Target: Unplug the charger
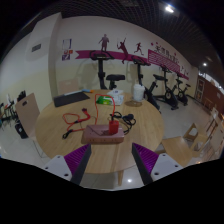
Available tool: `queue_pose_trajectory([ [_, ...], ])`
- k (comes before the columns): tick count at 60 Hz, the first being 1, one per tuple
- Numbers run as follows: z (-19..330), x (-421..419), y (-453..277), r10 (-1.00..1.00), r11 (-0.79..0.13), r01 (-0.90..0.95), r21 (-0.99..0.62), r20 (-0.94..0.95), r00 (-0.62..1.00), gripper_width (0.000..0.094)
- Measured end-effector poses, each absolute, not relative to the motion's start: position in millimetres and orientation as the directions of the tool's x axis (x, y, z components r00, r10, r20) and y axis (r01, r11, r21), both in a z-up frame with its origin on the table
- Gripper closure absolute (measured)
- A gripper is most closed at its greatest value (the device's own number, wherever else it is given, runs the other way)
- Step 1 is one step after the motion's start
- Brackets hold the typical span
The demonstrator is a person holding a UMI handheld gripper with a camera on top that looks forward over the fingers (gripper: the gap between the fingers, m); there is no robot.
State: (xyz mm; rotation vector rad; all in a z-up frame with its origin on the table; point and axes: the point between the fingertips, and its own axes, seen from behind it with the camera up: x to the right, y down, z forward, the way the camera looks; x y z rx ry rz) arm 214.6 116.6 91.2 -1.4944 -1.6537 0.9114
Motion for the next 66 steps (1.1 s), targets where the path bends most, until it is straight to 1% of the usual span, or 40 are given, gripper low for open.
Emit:
queue_pose_trajectory([
  [10,75,175,109,0.996,0.042,0.462,-0.886,0.001,-0.089,0.0081],
  [18,59,139,110,0.995,0.065,0.453,-0.889,0.021,-0.101,0.0076],
  [29,42,90,114,0.993,0.064,0.454,-0.889,0.012,-0.115,0.008],
  [45,31,48,106,0.988,0.078,0.443,-0.893,0.01,-0.153,0.0073],
  [52,31,38,104,0.986,0.089,0.428,-0.899,0.018,-0.168,0.0116],
  [53,30,37,104,0.985,0.092,0.428,-0.899,0.02,-0.17,0.0129],
  [57,27,35,103,0.983,0.098,0.43,-0.897,0.02,-0.182,0.0577],
  [58,27,34,109,0.987,0.101,0.429,-0.897,0.036,-0.158,0.0689],
  [60,25,34,107,0.986,0.096,0.435,-0.895,0.028,-0.162,0.0661],
  [61,26,33,107,0.986,0.103,0.431,-0.896,0.034,-0.166,0.0715],
  [62,26,32,106,0.984,0.112,0.431,-0.895,0.04,-0.172,0.0736],
  [66,27,33,105,0.984,0.094,0.434,-0.896,0.017,-0.177,0.0768],
])
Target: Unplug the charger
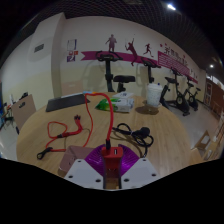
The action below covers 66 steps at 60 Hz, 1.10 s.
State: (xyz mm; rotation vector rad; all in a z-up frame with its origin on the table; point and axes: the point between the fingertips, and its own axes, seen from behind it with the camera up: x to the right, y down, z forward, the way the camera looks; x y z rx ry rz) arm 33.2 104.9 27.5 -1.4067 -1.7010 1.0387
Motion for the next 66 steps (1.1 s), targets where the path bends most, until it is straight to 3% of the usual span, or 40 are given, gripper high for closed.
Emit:
queue_pose_trajectory([
  [5,32,35,107,0.985,0.072,0.459,-0.885,-0.009,-0.172,0.0794],
  [7,65,28,109,0.988,0.03,0.394,-0.919,-0.034,-0.153,0.0818],
  [12,166,12,134,0.994,0.025,0.229,-0.973,0.0,-0.111,0.0818],
  [16,200,1,148,0.993,-0.044,0.25,-0.967,-0.071,-0.097,0.082],
  [19,209,0,172,0.996,-0.034,0.297,-0.954,-0.056,-0.067,0.0821],
  [25,175,-3,202,0.997,0.015,0.428,-0.904,-0.021,-0.079,0.082],
  [35,74,10,246,0.993,0.114,0.656,-0.746,0.06,-0.105,0.0812],
  [44,13,9,265,0.991,0.131,0.741,-0.658,0.071,-0.112,0.0756],
  [52,-7,5,267,0.993,0.107,0.777,-0.621,0.032,-0.111,0.0584],
  [57,6,4,268,0.995,0.085,0.764,-0.639,0.017,-0.096,0.005],
  [59,13,8,269,0.995,0.086,0.759,-0.645,0.018,-0.098,0.0124],
  [62,28,16,270,0.996,0.082,0.748,-0.659,0.02,-0.091,0.0069],
  [66,51,33,268,0.994,0.092,0.739,-0.668,0.022,-0.104,0.0076],
])
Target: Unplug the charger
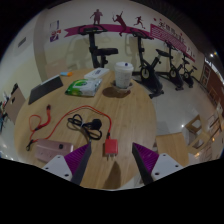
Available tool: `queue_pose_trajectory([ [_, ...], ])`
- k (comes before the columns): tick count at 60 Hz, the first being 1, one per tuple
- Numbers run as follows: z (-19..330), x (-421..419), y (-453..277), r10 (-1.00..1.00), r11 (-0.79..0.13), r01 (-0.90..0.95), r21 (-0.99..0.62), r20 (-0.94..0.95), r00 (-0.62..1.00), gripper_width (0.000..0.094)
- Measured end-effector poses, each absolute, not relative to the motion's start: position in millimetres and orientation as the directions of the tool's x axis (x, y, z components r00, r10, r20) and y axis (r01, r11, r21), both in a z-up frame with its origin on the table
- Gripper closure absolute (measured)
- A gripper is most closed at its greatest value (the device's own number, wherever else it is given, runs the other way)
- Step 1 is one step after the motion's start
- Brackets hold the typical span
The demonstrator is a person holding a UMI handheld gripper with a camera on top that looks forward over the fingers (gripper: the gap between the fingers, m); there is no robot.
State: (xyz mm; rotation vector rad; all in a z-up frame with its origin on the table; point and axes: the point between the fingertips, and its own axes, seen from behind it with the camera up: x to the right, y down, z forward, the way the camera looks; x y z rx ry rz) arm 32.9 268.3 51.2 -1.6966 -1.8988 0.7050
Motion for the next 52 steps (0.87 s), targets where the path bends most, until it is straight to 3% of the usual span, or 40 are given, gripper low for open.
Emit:
queue_pose_trajectory([
  [20,166,207,279,0.995,0.09,0.753,-0.652,0.036,-0.088,0.0078],
  [33,178,278,282,0.997,0.075,0.76,-0.646,0.038,-0.065,0.0081],
  [52,182,275,277,0.997,0.071,0.744,-0.665,0.038,-0.061,0.0086],
])
